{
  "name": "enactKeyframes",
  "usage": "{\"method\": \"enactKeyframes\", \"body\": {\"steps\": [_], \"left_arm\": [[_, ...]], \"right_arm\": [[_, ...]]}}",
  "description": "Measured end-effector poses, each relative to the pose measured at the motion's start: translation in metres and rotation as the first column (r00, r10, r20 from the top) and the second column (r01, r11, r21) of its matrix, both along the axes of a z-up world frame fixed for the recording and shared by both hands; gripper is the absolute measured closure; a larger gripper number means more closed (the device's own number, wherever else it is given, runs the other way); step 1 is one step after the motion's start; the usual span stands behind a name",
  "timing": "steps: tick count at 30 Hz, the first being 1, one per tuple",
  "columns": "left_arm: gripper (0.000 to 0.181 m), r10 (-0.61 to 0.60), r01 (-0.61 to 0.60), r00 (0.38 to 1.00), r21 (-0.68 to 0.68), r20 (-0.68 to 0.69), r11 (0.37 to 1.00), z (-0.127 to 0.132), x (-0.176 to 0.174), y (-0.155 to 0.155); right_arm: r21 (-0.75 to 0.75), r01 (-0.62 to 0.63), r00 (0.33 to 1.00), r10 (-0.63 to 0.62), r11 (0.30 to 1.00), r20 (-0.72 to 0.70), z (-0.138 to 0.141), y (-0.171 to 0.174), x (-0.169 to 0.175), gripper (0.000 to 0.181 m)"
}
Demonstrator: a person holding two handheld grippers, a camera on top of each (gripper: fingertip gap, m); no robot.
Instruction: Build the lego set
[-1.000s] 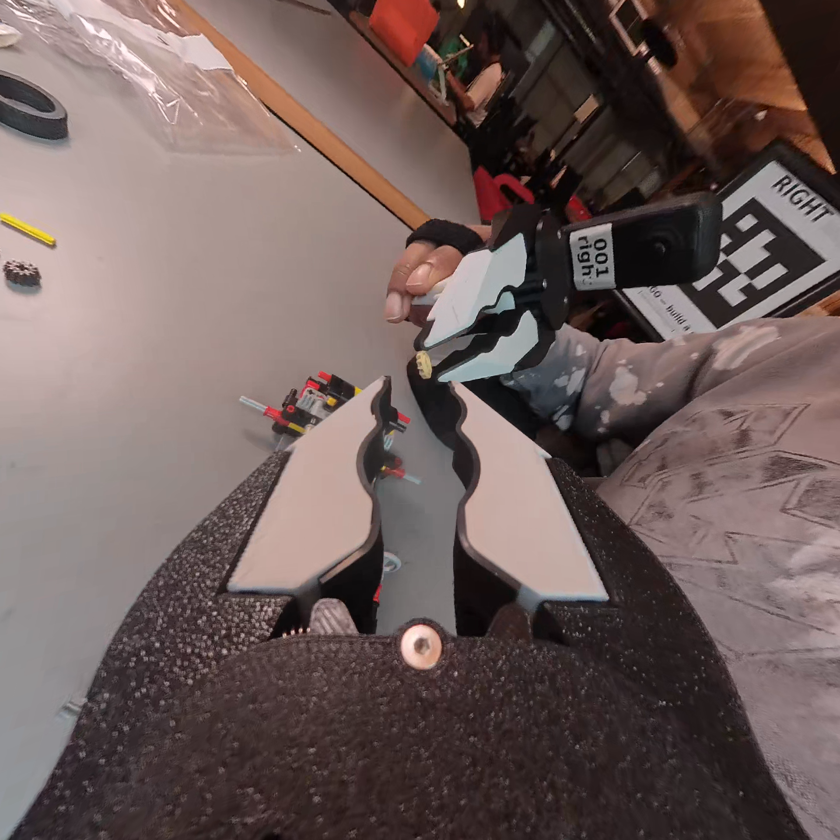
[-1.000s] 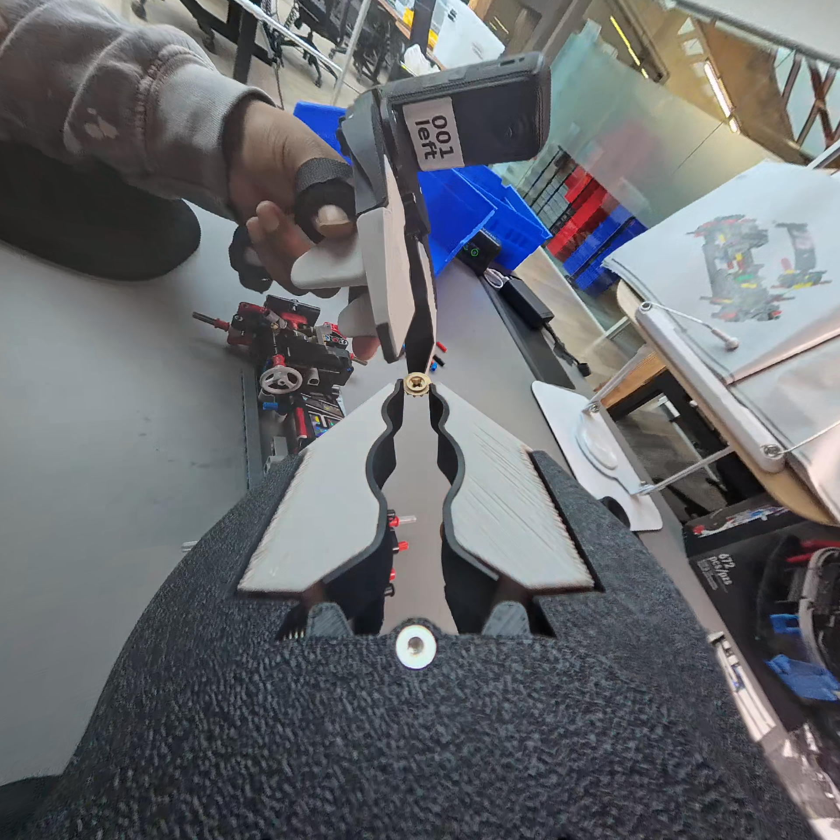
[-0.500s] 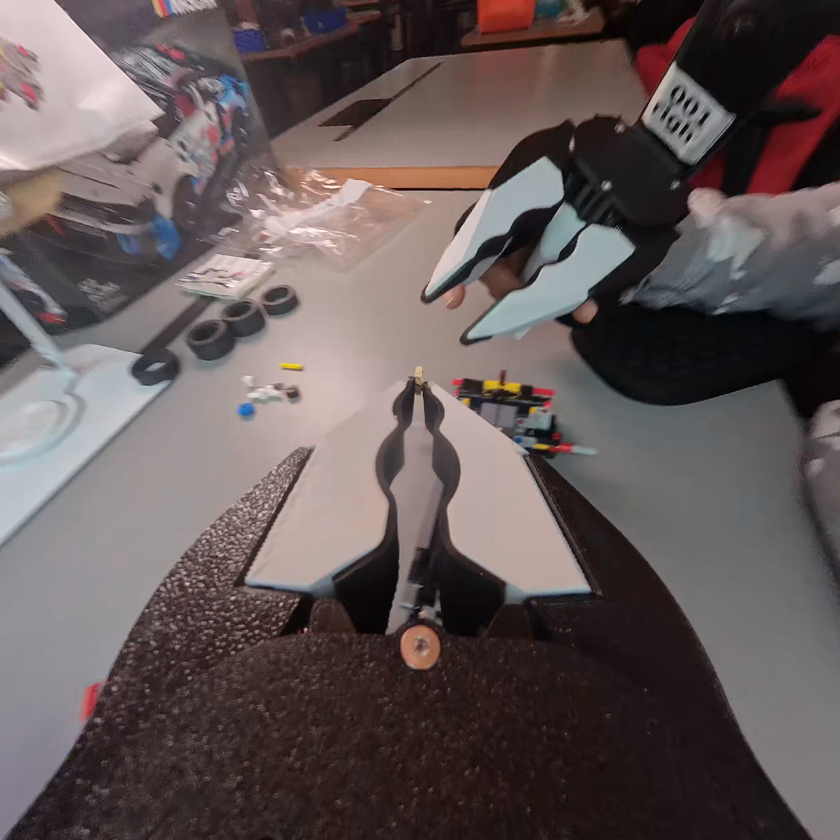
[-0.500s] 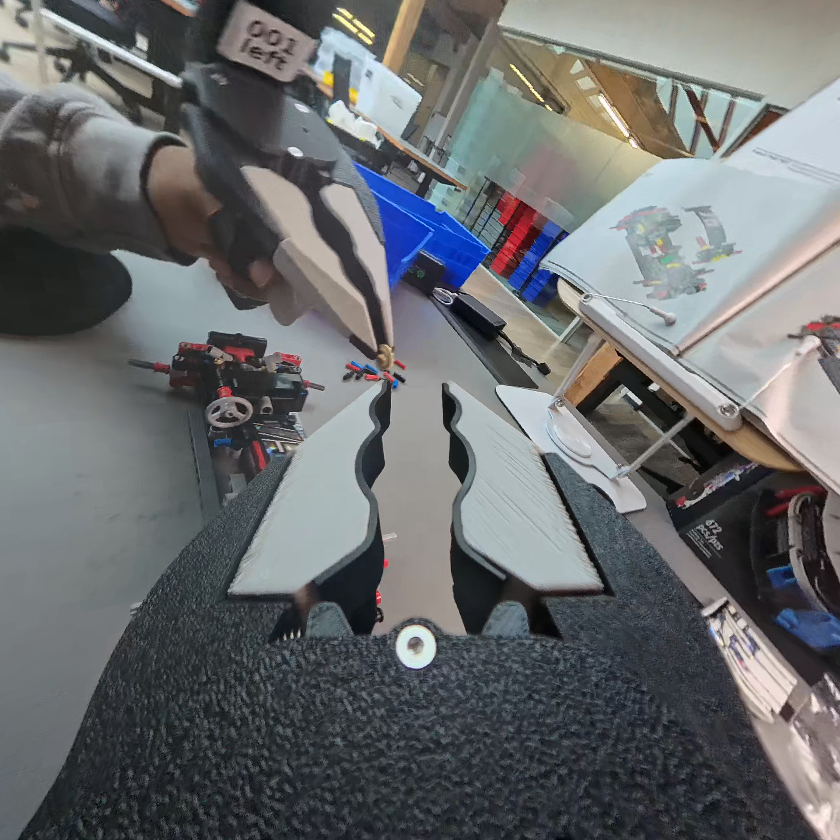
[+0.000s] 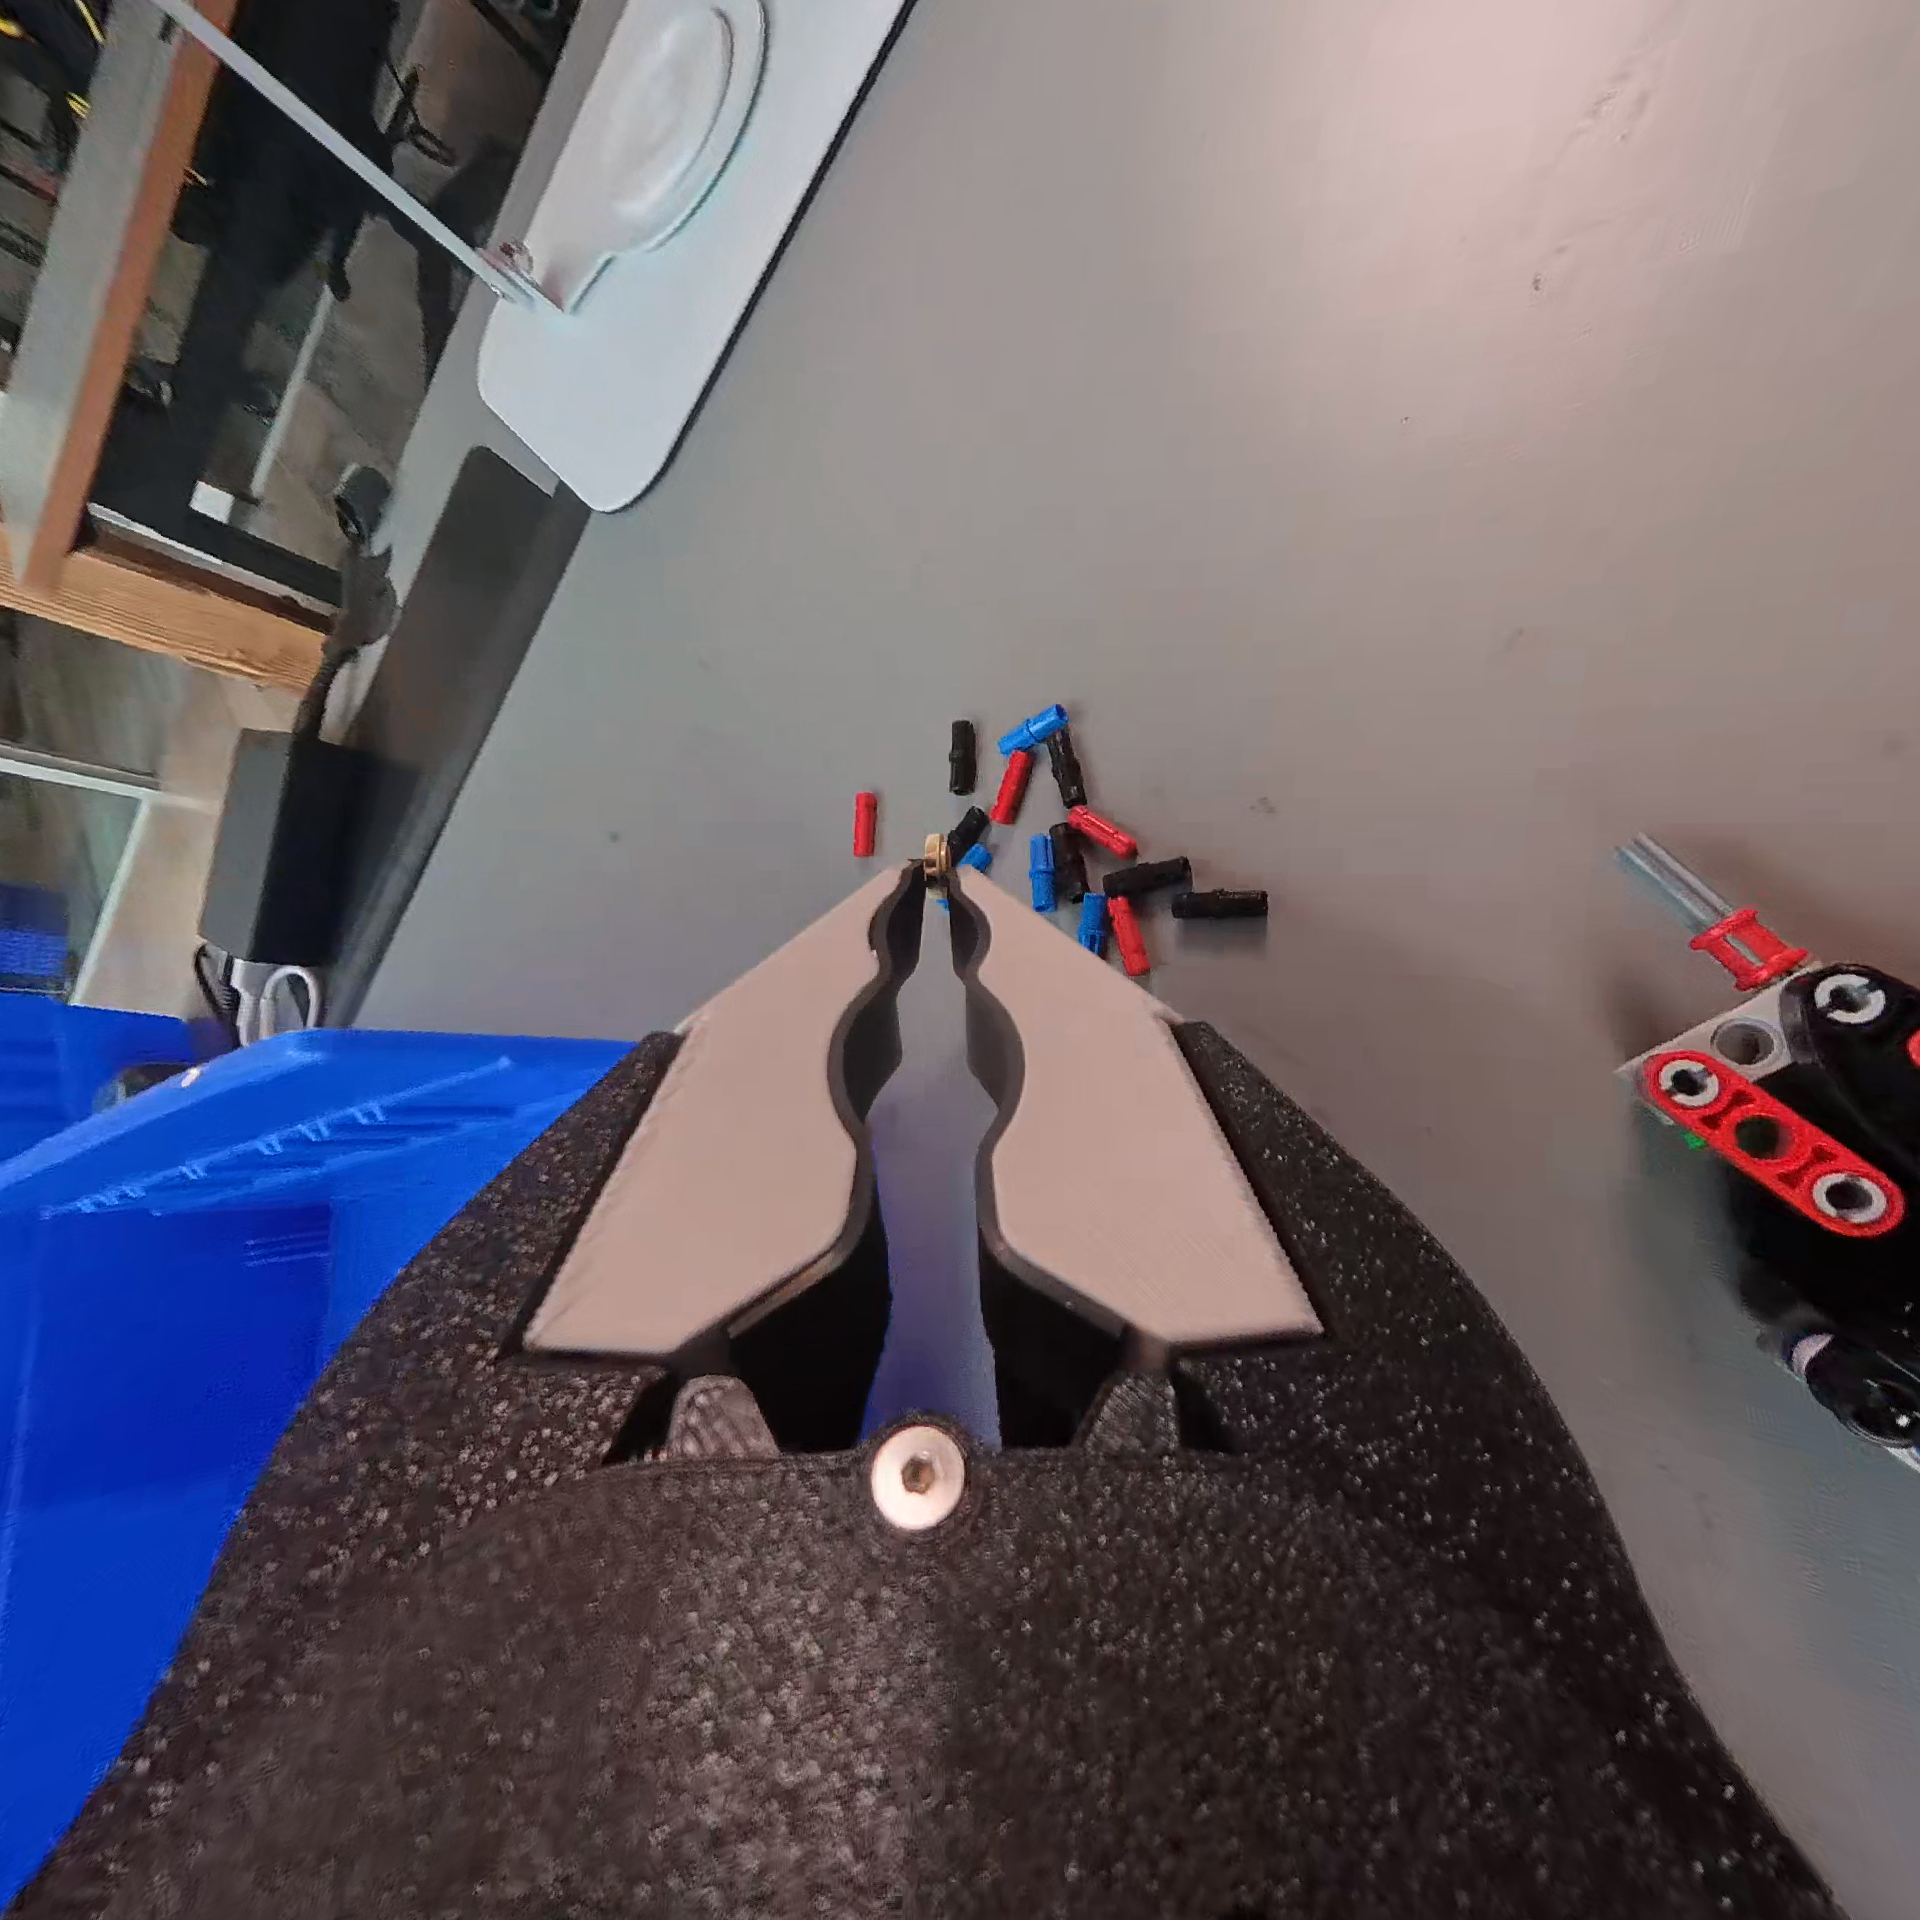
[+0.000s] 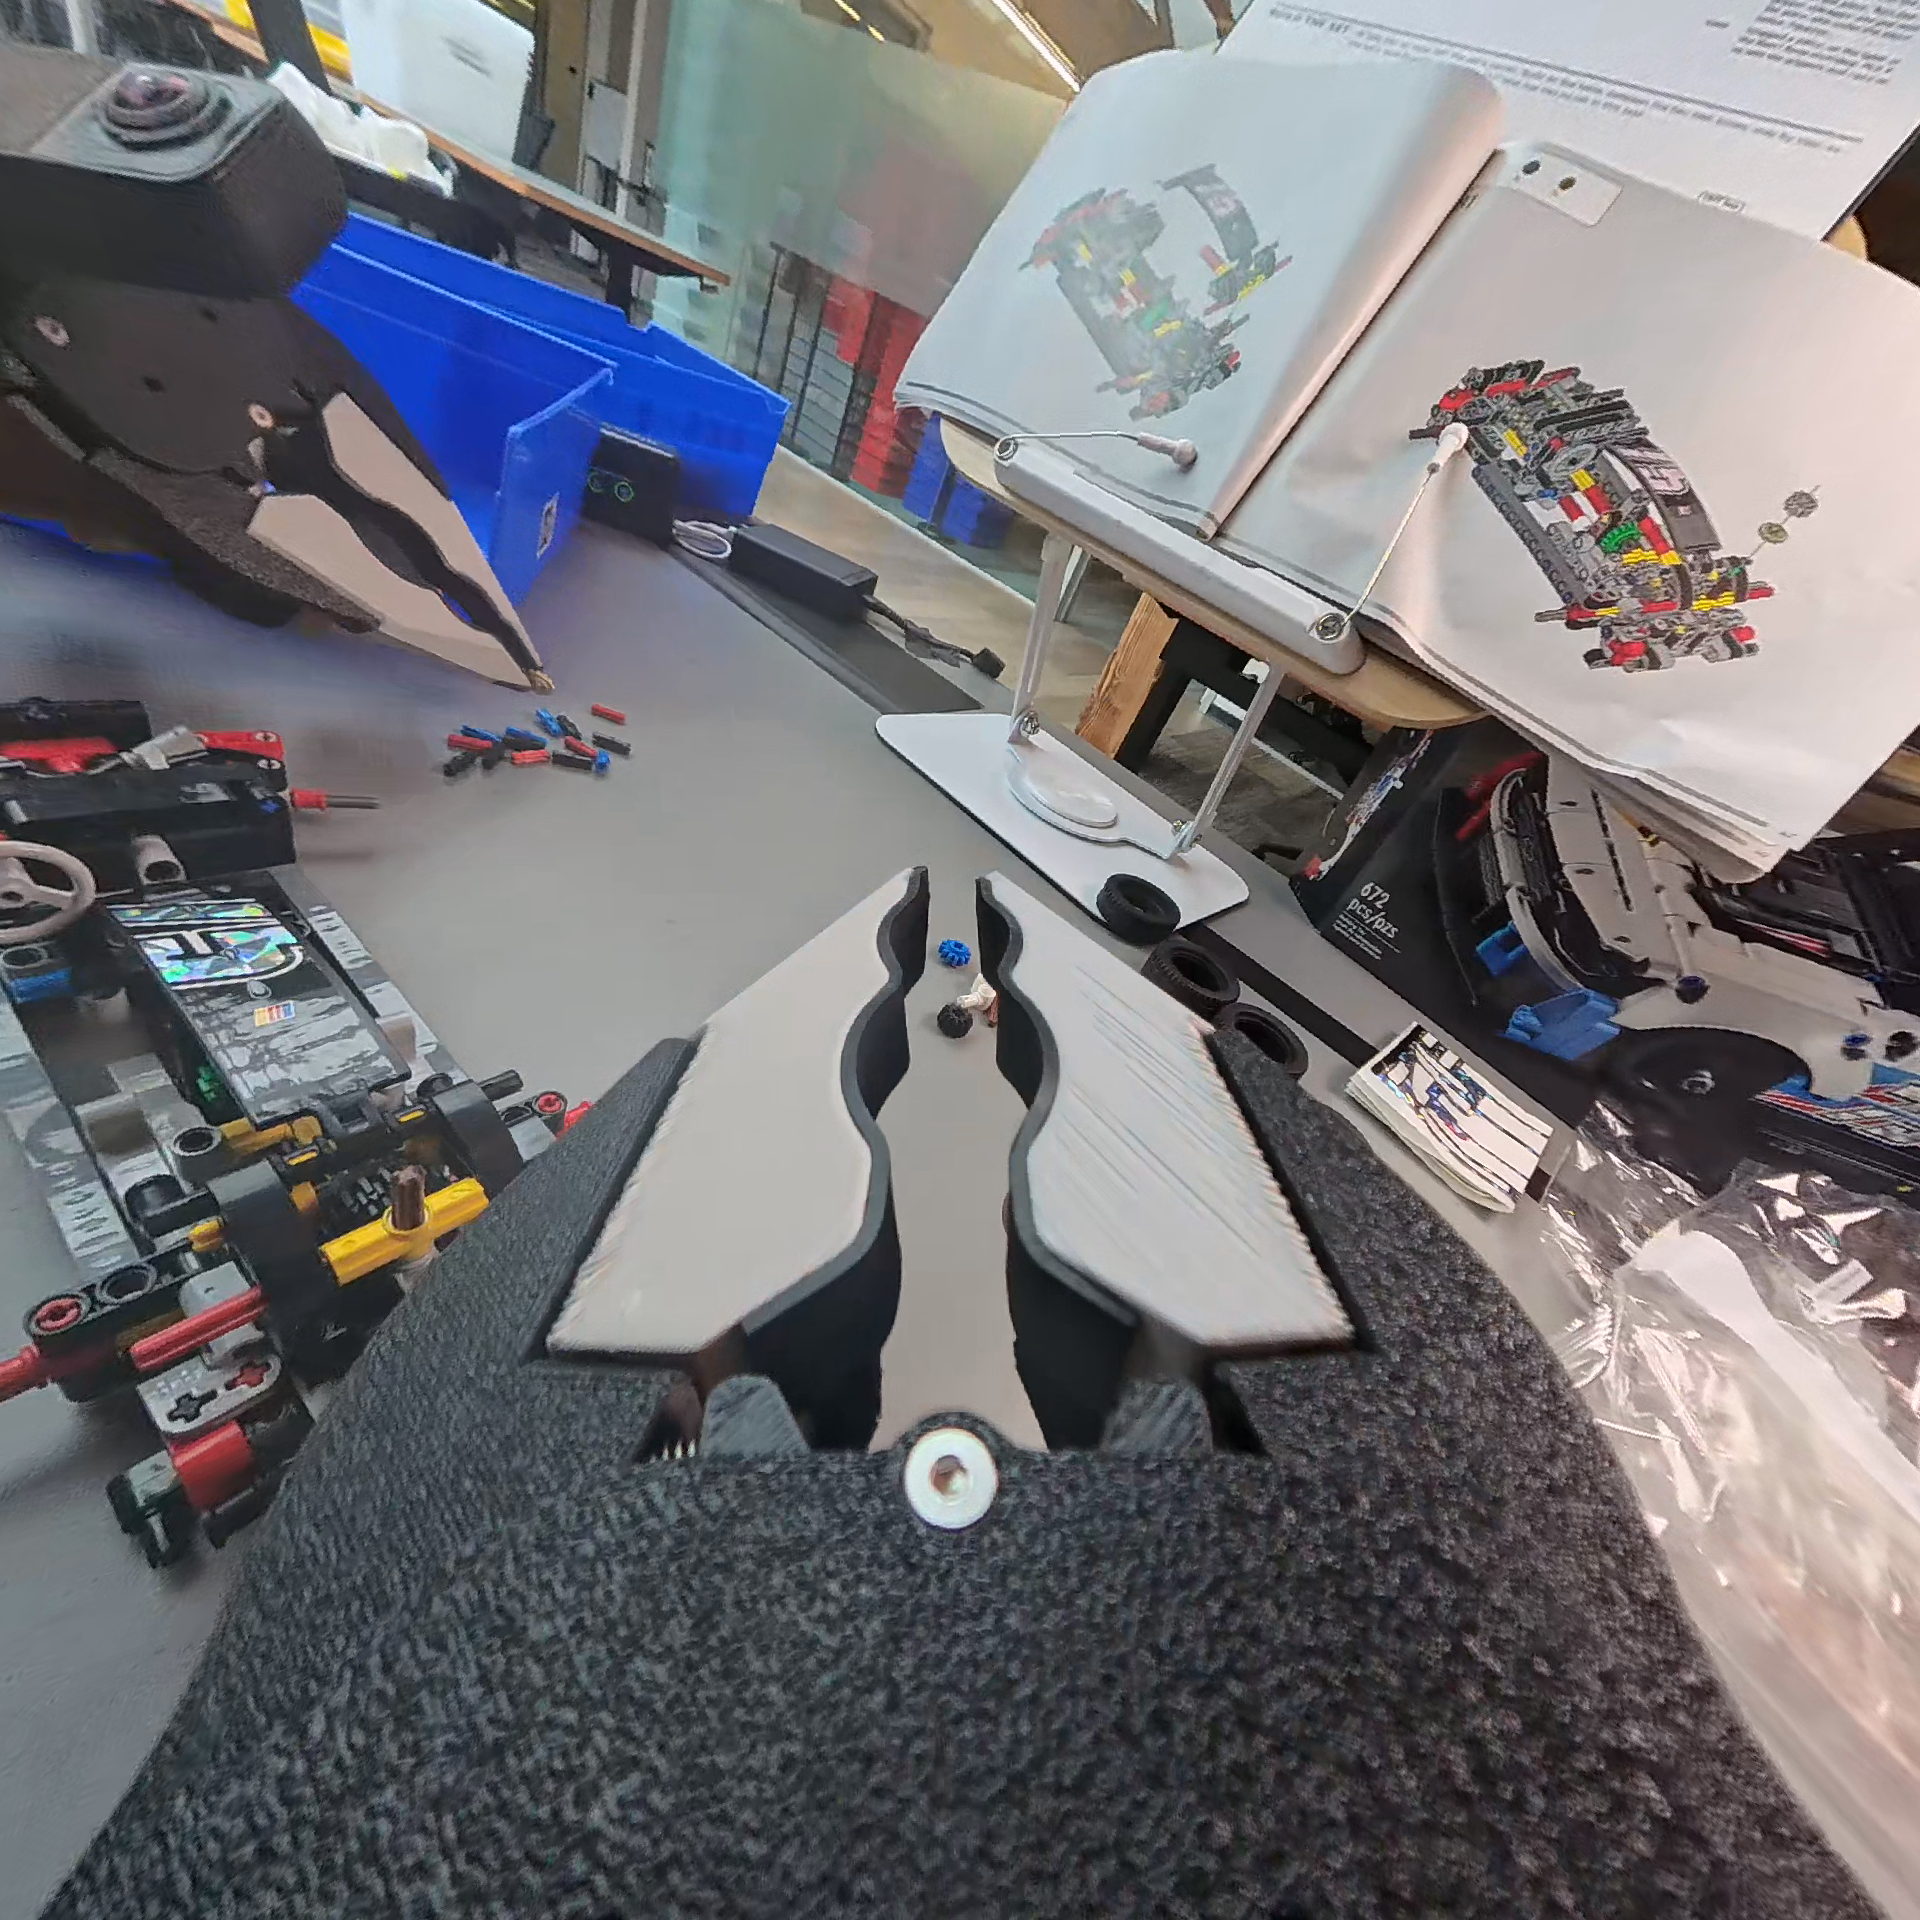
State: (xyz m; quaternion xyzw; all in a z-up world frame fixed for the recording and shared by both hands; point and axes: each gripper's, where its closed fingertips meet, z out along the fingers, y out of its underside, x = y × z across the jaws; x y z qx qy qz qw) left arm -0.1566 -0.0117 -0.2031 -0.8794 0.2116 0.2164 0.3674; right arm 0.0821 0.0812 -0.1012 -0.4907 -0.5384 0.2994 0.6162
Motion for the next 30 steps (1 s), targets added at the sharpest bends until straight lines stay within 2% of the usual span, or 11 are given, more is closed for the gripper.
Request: {"method": "enactKeyframes", "body": {"steps": [1, 7, 13, 16, 18, 21, 24, 30], "left_arm": [[0.176, 0.011, -0.01, 1.0, -0.009, 0.021, 1.0, -0.002, -0.001, -0.001], [0.163, 0.022, -0.019, 0.971, -0.015, 0.24, 1.0, -0.005, 0.009, -0.006], [0.164, 0.017, -0.106, 0.917, 0.204, 0.399, 0.973, 0.049, 0.006, -0.009], [0.16, -0.078, -0.134, 0.856, 0.366, 0.51, 0.921, 0.08, 0.016, -0.01], [0.149, -0.188, -0.122, 0.798, 0.46, 0.572, 0.88, 0.098, 0.031, -0.011], [0.135, -0.311, -0.09, 0.753, 0.559, 0.58, 0.824, 0.116, 0.049, -0.013], [0.125, -0.347, -0.074, 0.759, 0.602, 0.55, 0.795, 0.121, 0.055, -0.013], [0.112, -0.354, -0.079, 0.74, 0.596, 0.572, 0.799, 0.116, 0.055, -0.01]], "right_arm": [[0.008, -0.003, 1.0, 0.002, 1.0, 0.012, -0.002, -0.001, -0.001, 0.175], [0.044, -0.001, 0.998, -0.002, 0.999, 0.064, -0.014, -0.001, -0.004, 0.175], [0.027, 0.042, 0.998, -0.043, 0.999, 0.051, -0.015, 0.01, -0.002, 0.176], [0.005, 0.067, 0.997, -0.067, 0.998, 0.035, -0.015, 0.016, 0.0, 0.176], [-0.019, 0.082, 0.996, -0.082, 0.996, 0.024, -0.015, 0.021, 0.001, 0.175], [-0.058, 0.09, 0.996, -0.09, 0.994, 0.013, -0.016, 0.026, 0.003, 0.172], [-0.092, 0.092, 0.995, -0.094, 0.992, -0.024, -0.013, 0.031, 0.007, 0.167], [-0.146, 0.113, 0.992, -0.119, 0.983, -0.035, -0.018, 0.044, 0.01, 0.165]]}}
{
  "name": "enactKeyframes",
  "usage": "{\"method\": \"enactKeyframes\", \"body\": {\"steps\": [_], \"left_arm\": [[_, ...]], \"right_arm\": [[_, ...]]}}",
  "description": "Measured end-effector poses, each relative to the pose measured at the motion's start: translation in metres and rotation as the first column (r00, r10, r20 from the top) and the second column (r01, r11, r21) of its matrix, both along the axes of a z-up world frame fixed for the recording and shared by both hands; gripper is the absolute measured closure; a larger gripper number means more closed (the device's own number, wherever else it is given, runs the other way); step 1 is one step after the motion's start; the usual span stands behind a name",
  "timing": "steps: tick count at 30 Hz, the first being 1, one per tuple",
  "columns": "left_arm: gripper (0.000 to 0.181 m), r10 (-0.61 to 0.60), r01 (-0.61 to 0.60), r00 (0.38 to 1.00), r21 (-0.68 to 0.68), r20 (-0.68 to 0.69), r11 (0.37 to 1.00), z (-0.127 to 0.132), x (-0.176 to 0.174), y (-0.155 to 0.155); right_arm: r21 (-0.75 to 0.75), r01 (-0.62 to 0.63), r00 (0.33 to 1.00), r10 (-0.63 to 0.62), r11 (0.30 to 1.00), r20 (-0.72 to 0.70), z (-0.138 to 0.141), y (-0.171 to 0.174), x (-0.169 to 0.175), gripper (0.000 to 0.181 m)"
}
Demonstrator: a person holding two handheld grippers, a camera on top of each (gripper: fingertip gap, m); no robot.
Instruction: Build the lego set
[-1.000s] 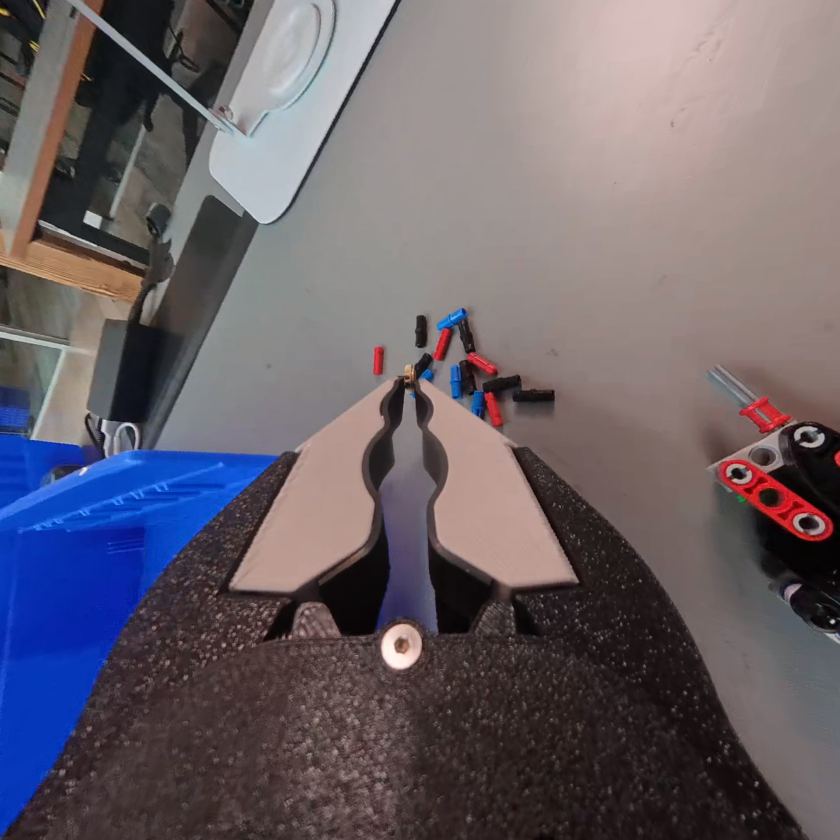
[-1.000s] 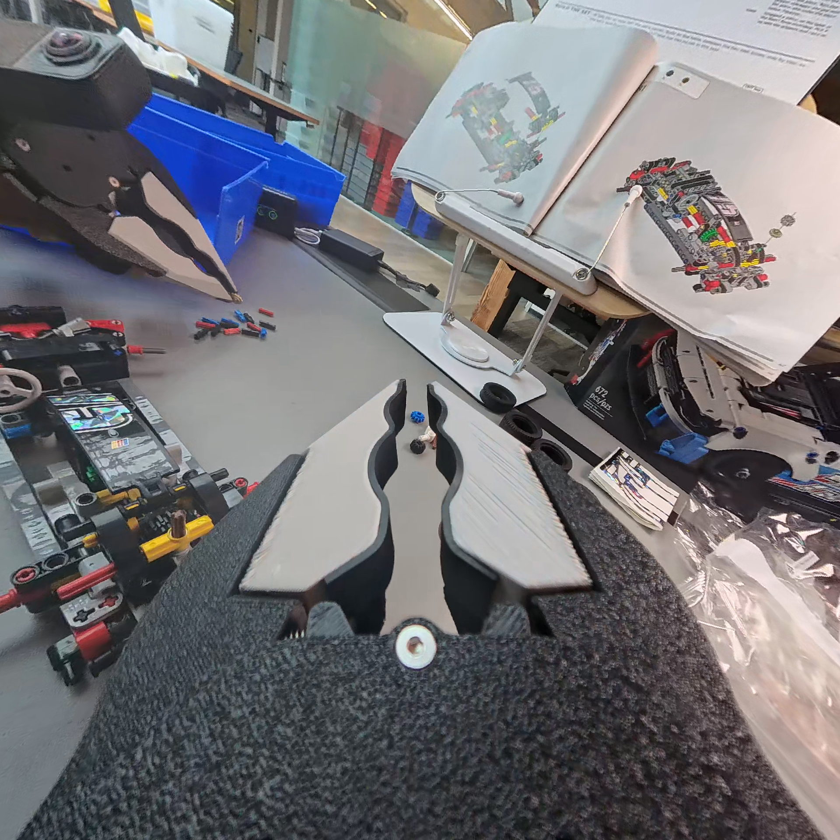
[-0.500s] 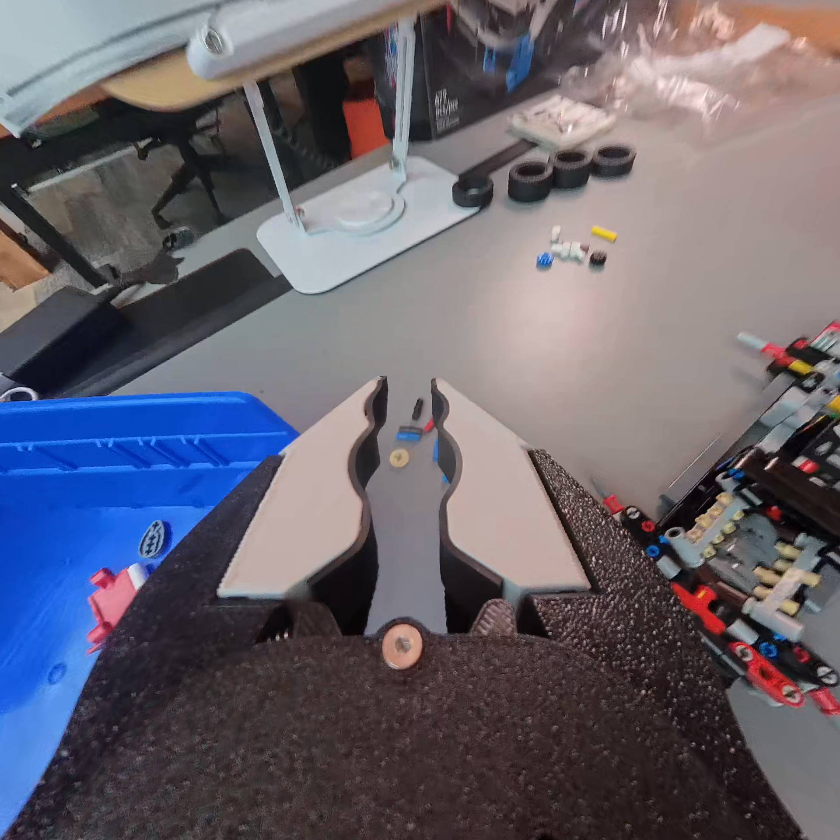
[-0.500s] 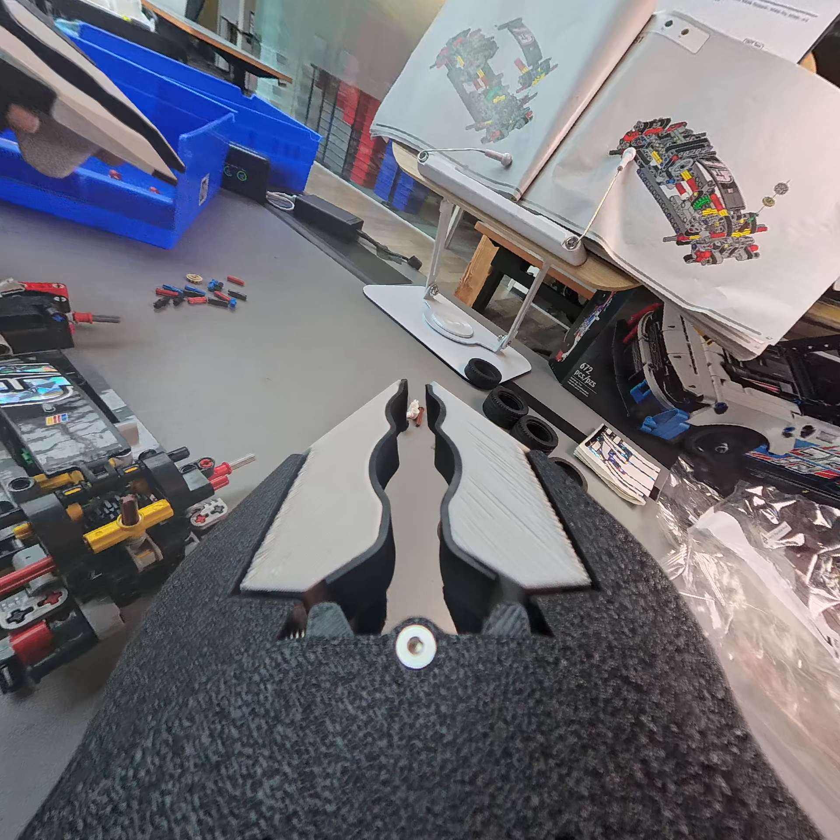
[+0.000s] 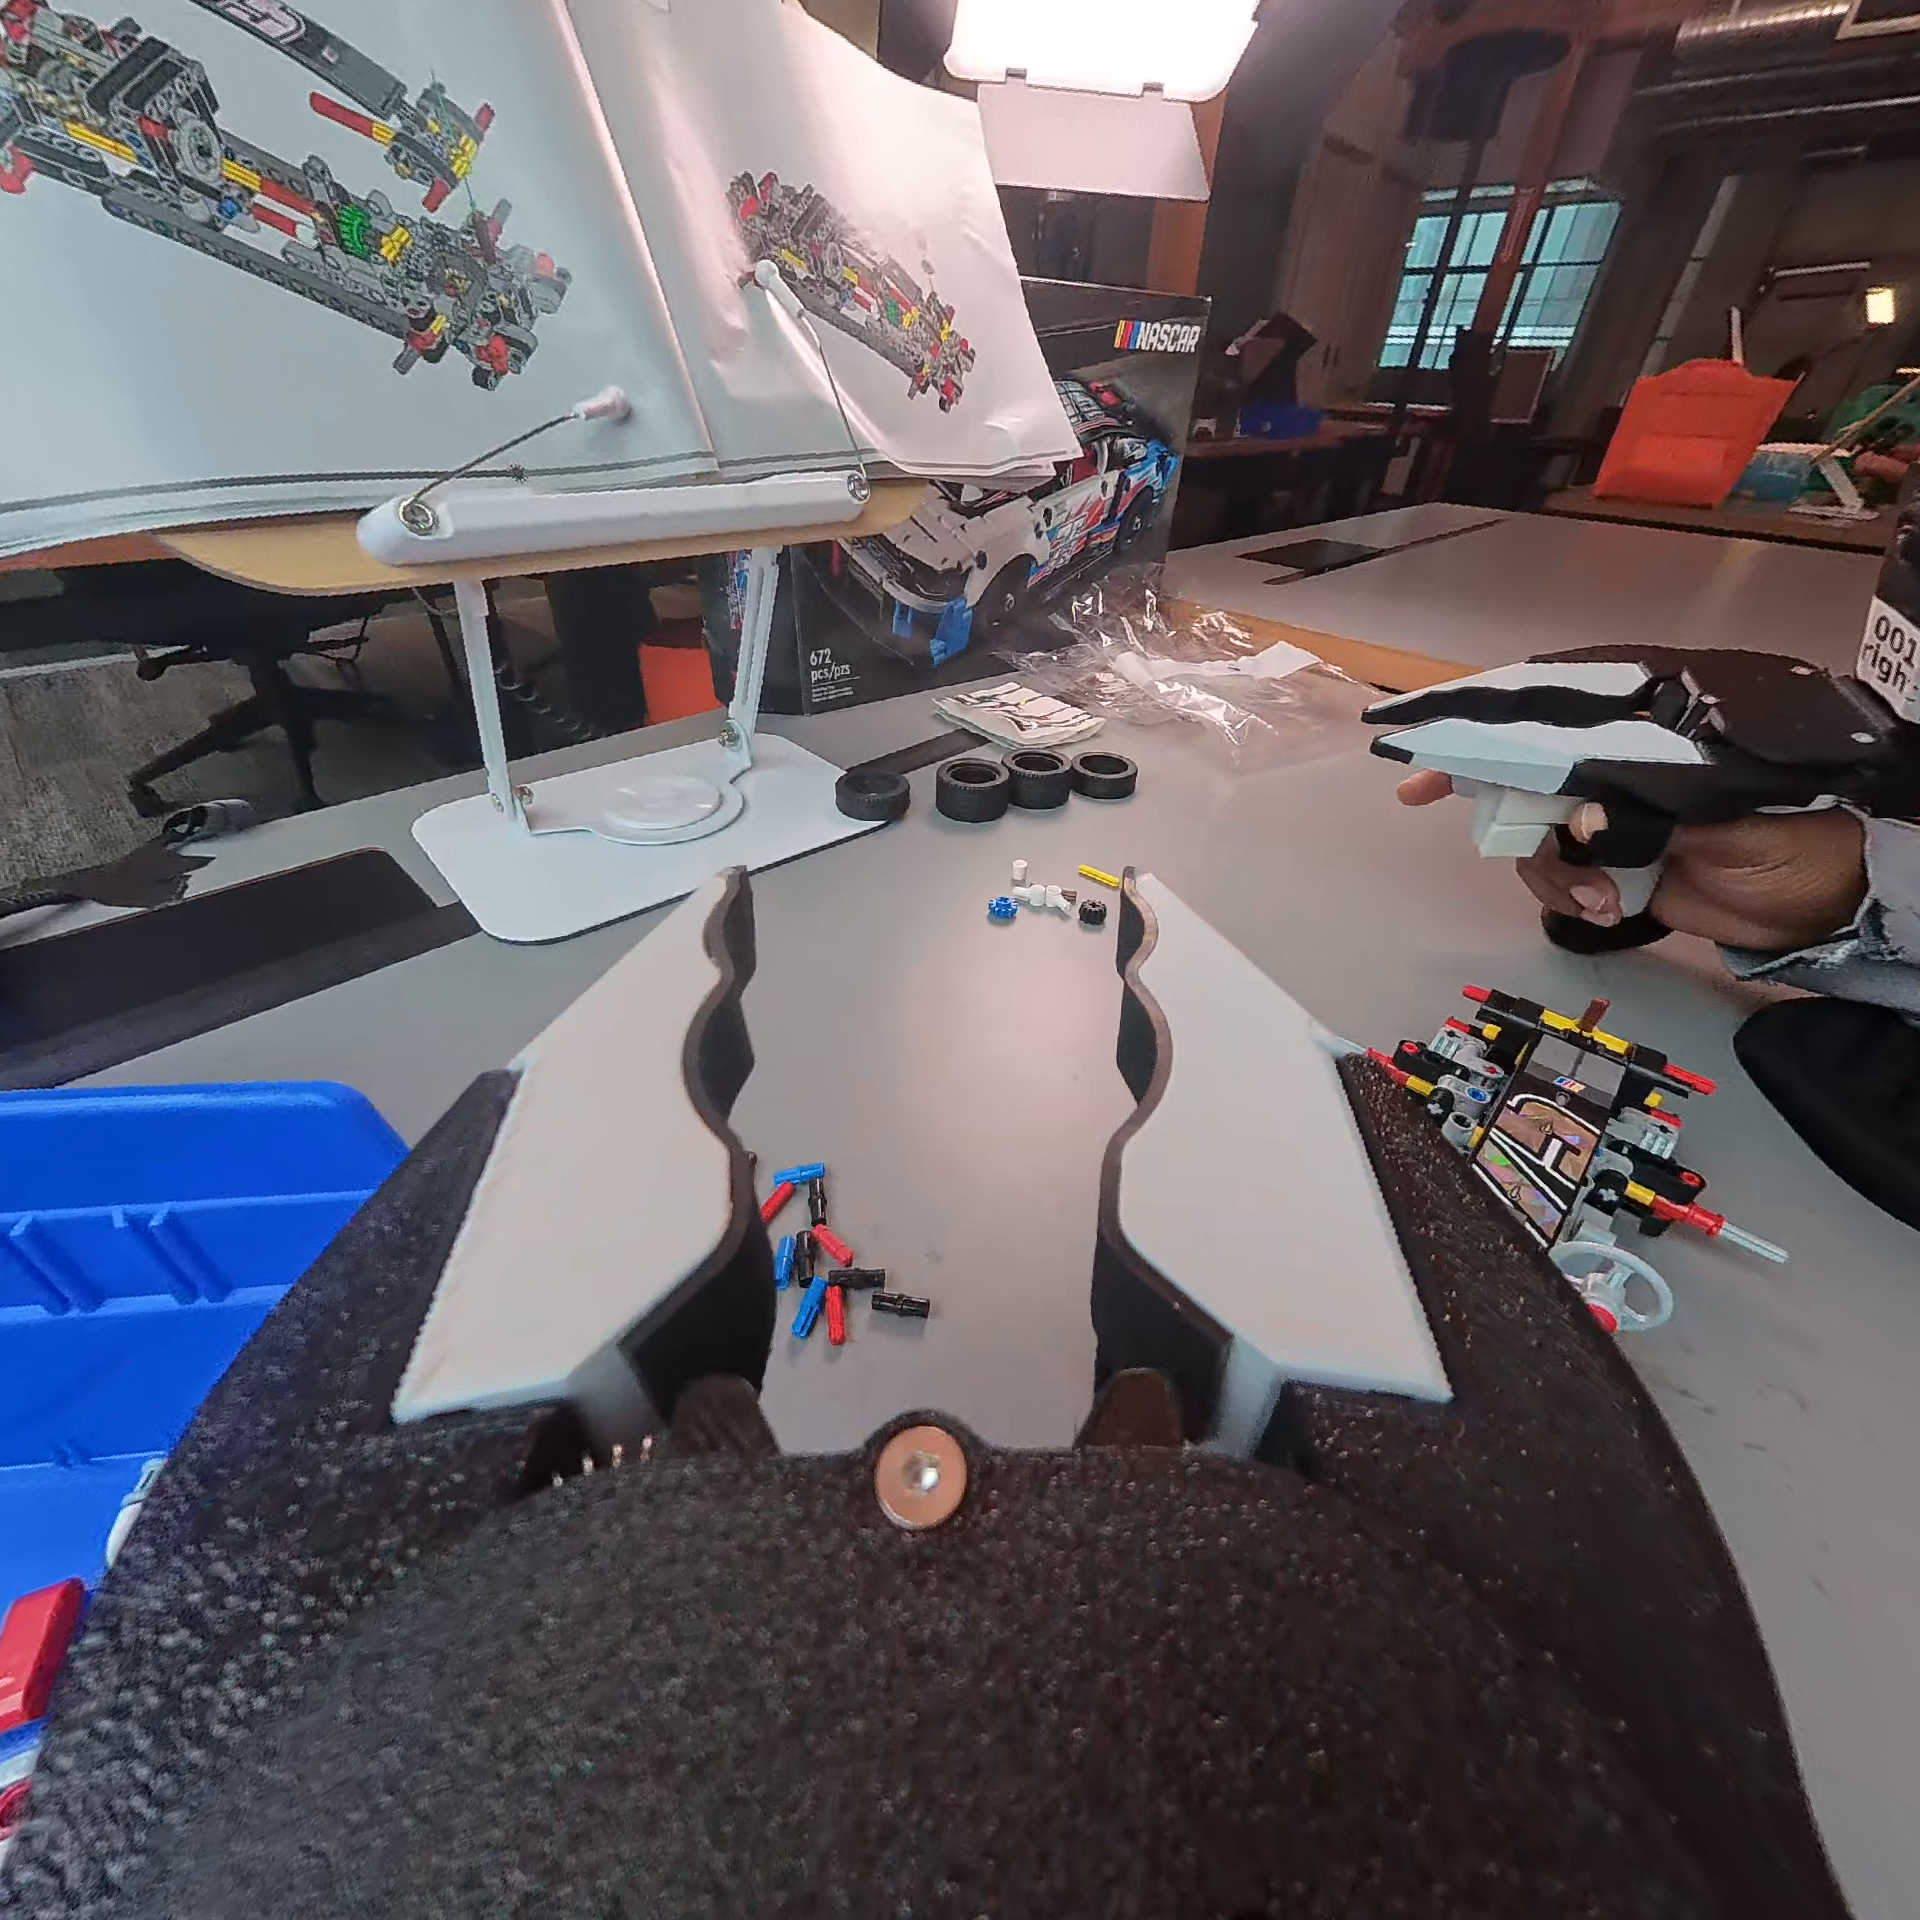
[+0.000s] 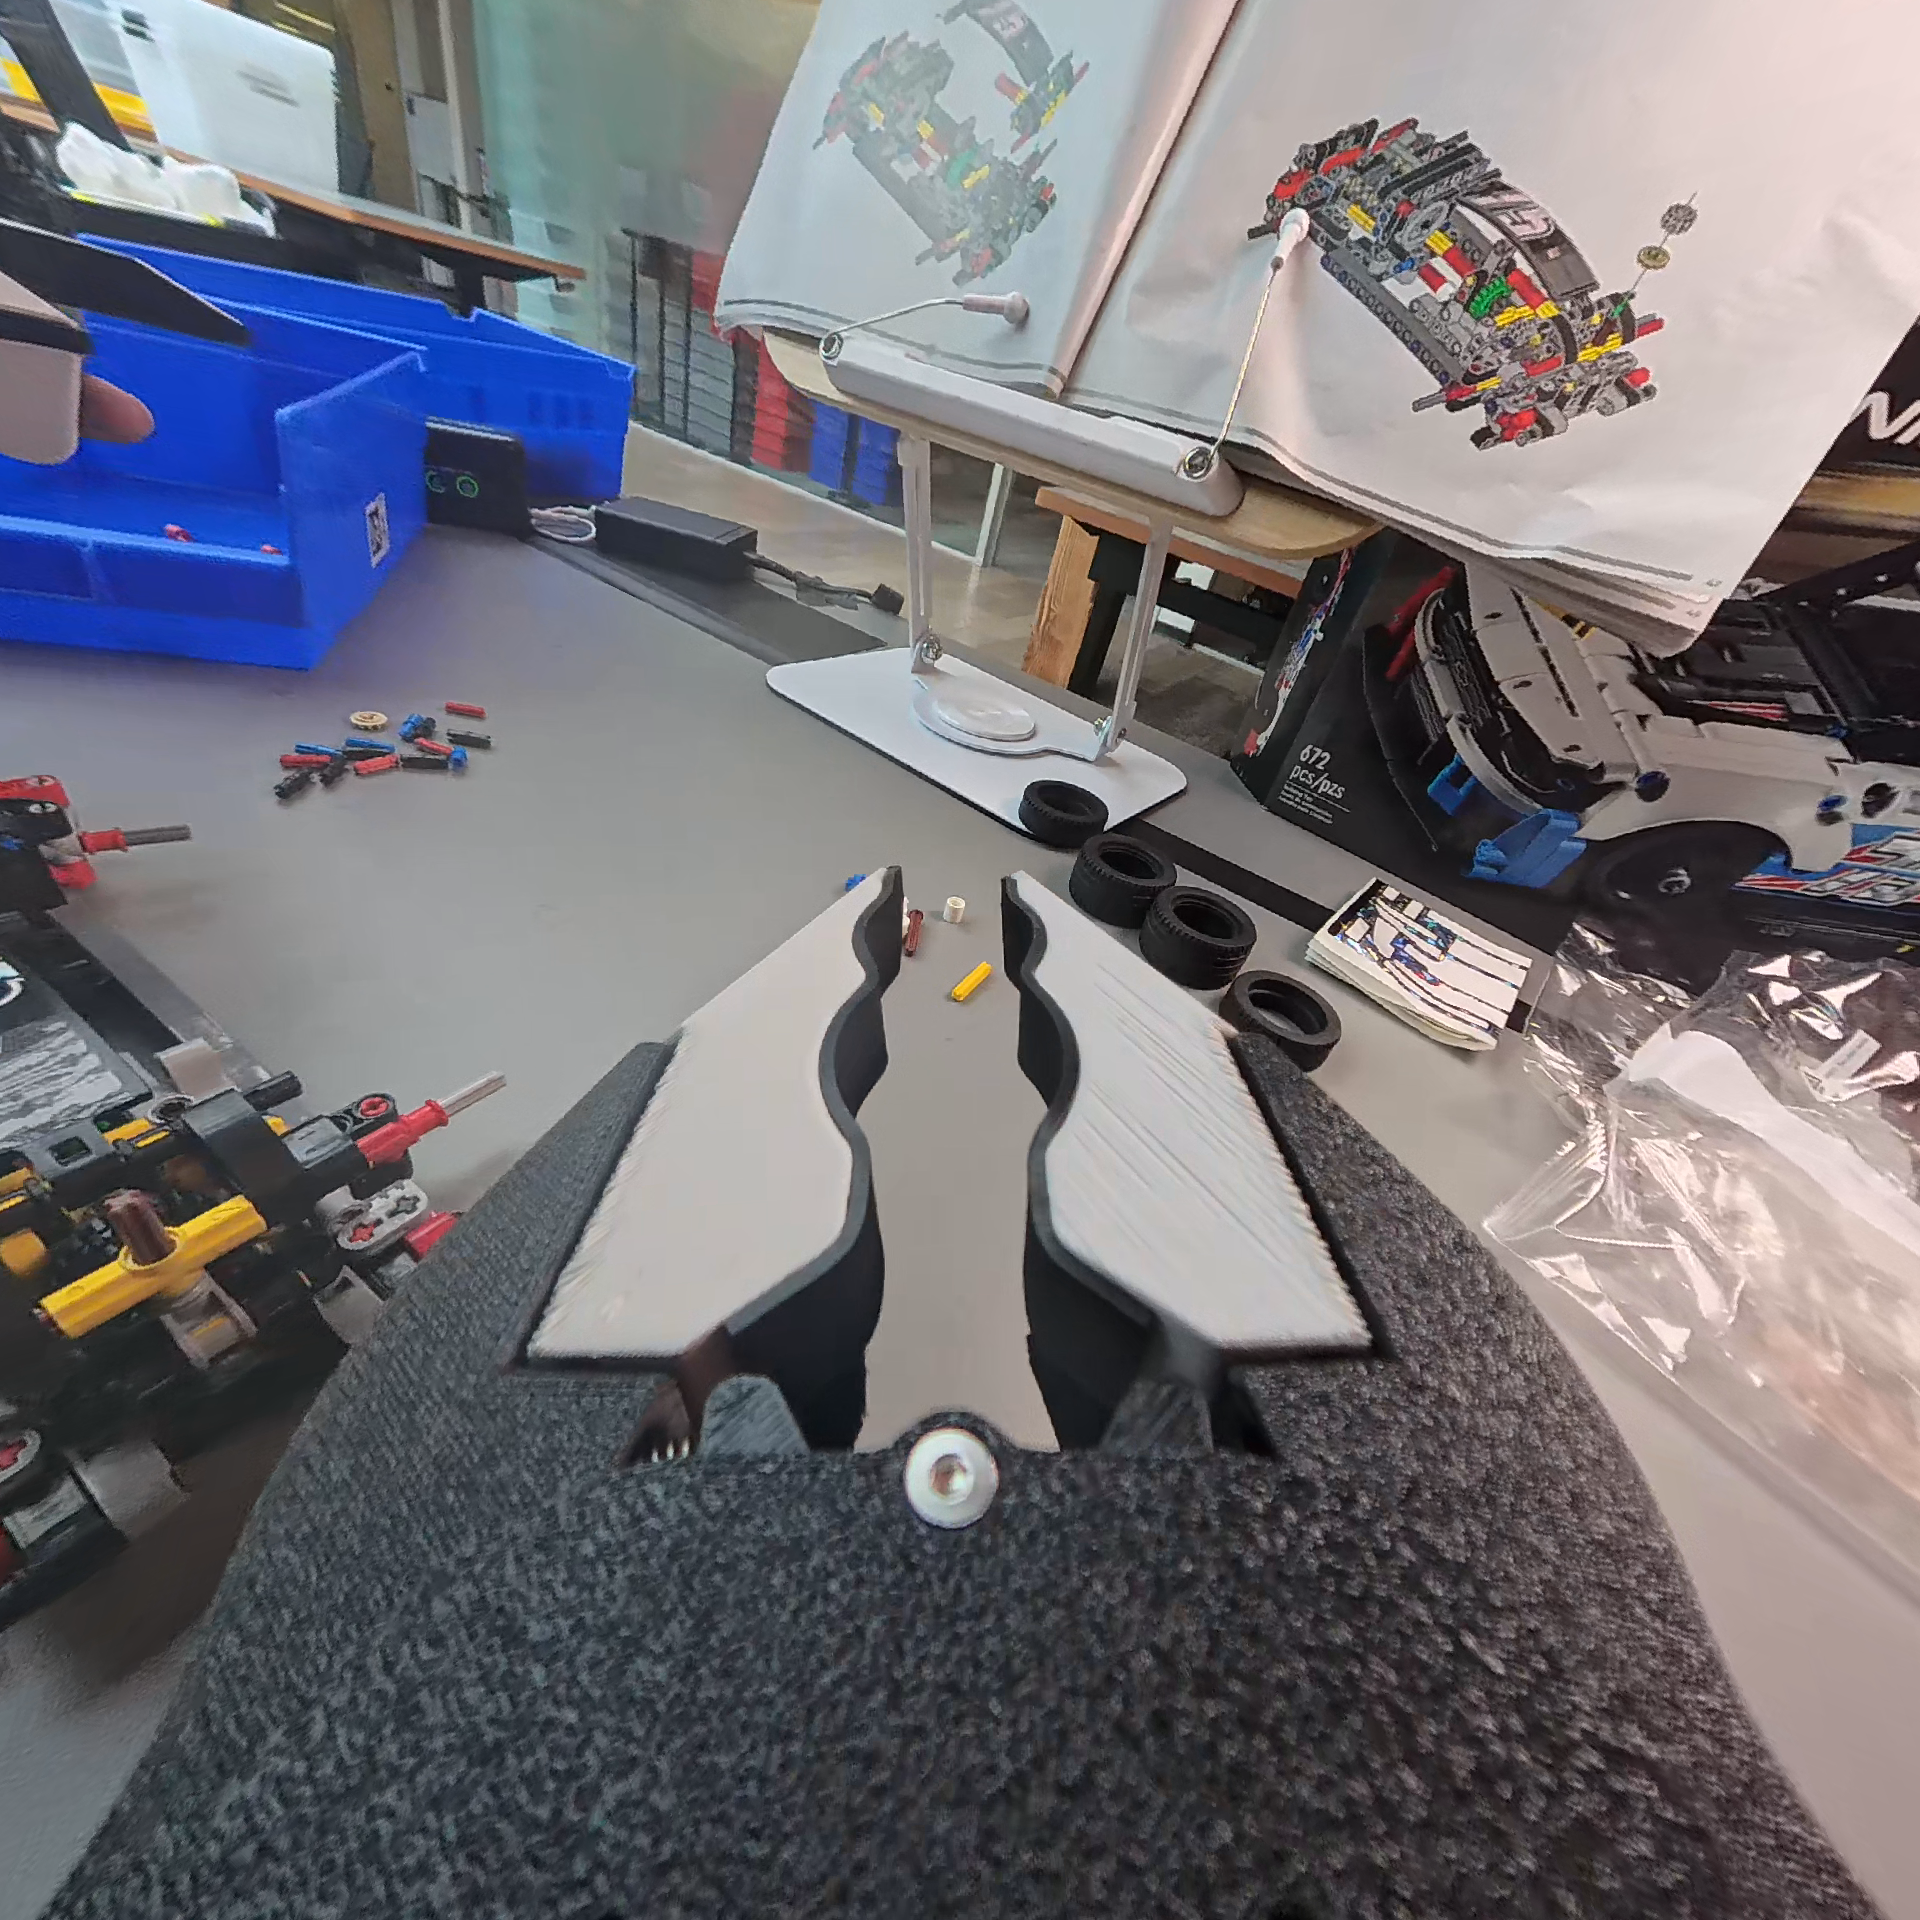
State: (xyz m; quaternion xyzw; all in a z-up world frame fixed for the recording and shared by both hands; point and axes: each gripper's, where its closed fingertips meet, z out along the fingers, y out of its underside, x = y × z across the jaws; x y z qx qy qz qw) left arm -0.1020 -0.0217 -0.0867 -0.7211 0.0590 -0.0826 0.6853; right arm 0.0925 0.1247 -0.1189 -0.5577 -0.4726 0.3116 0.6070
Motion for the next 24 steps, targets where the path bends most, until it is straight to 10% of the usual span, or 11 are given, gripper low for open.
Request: {"method": "enactKeyframes", "body": {"steps": [24], "left_arm": [[0.113, 0.081, -0.079, 0.996, 0.032, -0.048, 0.996, -0.01, -0.009, 0.003]], "right_arm": [[-0.021, -0.039, 0.998, 0.038, 0.999, -0.054, 0.012, -0.01, -0.002, 0.168]]}}
